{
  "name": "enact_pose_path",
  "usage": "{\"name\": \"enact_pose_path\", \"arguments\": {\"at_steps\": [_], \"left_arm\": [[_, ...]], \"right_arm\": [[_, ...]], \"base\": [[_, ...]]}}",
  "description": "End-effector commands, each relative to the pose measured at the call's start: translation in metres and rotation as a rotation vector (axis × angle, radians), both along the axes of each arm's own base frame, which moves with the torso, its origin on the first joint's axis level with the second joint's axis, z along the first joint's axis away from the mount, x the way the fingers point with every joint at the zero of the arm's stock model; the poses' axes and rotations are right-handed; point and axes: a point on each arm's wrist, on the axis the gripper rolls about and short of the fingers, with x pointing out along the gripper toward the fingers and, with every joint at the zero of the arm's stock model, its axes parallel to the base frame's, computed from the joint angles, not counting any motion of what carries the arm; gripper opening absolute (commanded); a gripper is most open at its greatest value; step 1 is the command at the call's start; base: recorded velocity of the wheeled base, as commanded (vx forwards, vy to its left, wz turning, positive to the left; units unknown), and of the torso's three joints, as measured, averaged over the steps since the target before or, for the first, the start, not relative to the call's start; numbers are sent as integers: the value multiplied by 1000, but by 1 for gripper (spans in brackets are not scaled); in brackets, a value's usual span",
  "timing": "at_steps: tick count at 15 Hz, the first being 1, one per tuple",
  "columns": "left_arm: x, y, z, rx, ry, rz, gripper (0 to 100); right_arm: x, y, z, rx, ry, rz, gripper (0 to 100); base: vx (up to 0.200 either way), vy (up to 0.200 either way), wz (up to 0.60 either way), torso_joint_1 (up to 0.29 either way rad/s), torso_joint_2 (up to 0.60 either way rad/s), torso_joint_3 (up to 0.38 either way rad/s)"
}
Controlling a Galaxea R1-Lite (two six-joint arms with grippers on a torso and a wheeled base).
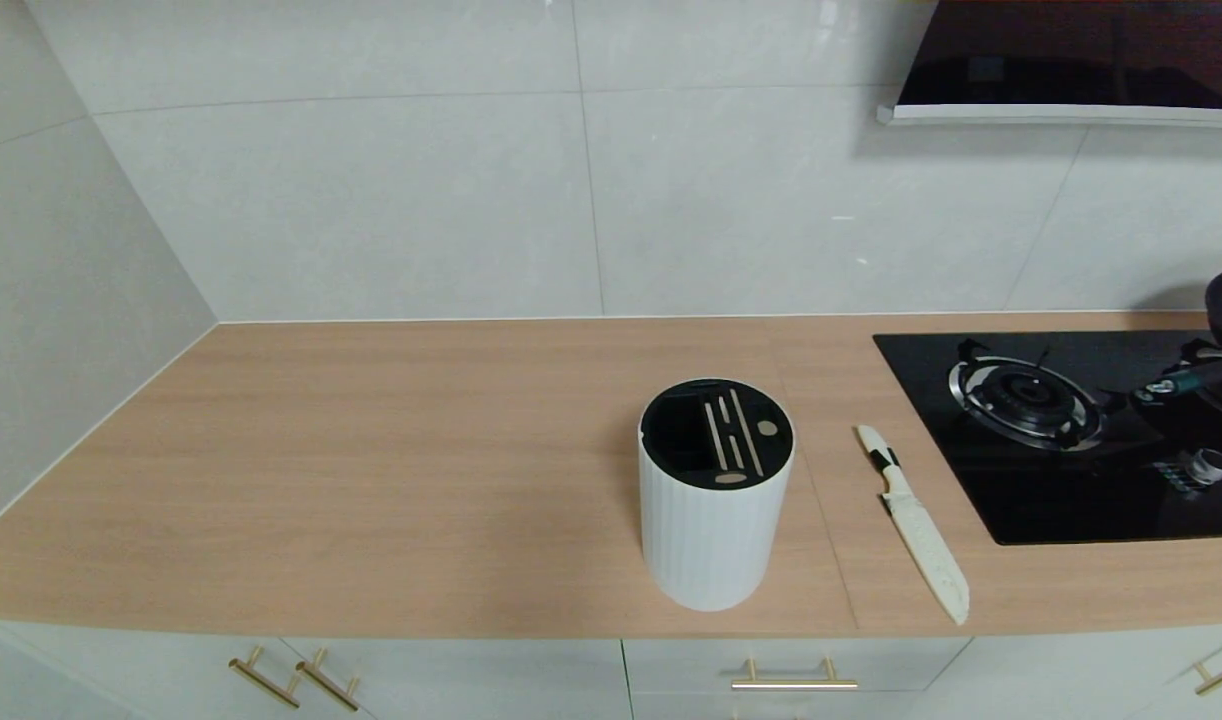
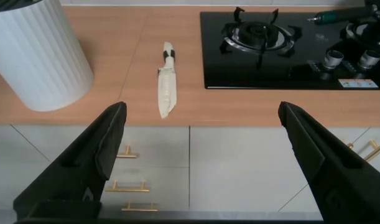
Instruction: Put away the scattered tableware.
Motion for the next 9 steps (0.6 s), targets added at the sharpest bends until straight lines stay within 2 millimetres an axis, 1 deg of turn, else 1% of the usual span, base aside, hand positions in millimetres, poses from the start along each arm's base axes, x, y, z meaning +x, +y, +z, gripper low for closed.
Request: {"name": "enact_pose_path", "arguments": {"at_steps": [1, 9], "left_arm": [[0, 0, 0, 0, 0, 0, 100], [0, 0, 0, 0, 0, 0, 100]], "right_arm": [[0, 0, 0, -1, 2, 0, 100], [0, 0, 0, -19, -1, 2, 100]], "base": [[0, 0, 0, 0, 0, 0], [0, 0, 0, 0, 0, 0]]}}
